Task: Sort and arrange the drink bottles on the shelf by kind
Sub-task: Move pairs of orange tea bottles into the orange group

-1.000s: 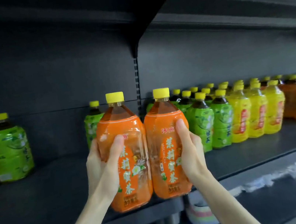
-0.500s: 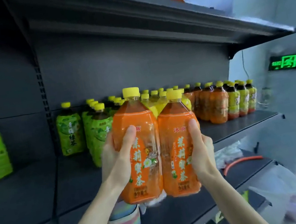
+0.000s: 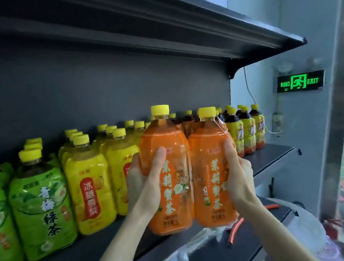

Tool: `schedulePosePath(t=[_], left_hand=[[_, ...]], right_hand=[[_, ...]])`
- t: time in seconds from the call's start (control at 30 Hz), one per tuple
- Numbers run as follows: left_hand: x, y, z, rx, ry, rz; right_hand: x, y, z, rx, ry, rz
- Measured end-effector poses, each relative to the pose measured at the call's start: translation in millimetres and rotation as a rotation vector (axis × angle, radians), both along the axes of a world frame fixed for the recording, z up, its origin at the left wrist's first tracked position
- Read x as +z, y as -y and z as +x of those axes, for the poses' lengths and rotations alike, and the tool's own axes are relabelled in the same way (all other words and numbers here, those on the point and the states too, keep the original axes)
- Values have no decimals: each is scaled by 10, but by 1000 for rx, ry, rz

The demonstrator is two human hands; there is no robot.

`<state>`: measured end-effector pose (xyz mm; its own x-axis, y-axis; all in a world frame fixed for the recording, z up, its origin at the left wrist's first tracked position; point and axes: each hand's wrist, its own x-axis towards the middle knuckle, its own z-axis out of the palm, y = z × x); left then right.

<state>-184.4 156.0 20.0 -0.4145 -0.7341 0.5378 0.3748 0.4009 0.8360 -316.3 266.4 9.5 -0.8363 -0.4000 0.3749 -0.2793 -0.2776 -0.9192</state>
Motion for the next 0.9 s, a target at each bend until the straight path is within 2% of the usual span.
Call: schedulePosePath(t=[0.23,0.43,0.63,0.9], left_hand=[[-91,-58,-1204,22,22,-35],[-299,-242,-2024,163,25,58],[-370,-335,-2417,351,64,75],[-400,-89,-2638,394,83,80]], right_hand=[[-72,-62,-1205,3,18,0],[-173,-117,-2147,90,-38,63],[-187,35,-2703,239,-87,85],[-304,433,-3037,369,-69,14]])
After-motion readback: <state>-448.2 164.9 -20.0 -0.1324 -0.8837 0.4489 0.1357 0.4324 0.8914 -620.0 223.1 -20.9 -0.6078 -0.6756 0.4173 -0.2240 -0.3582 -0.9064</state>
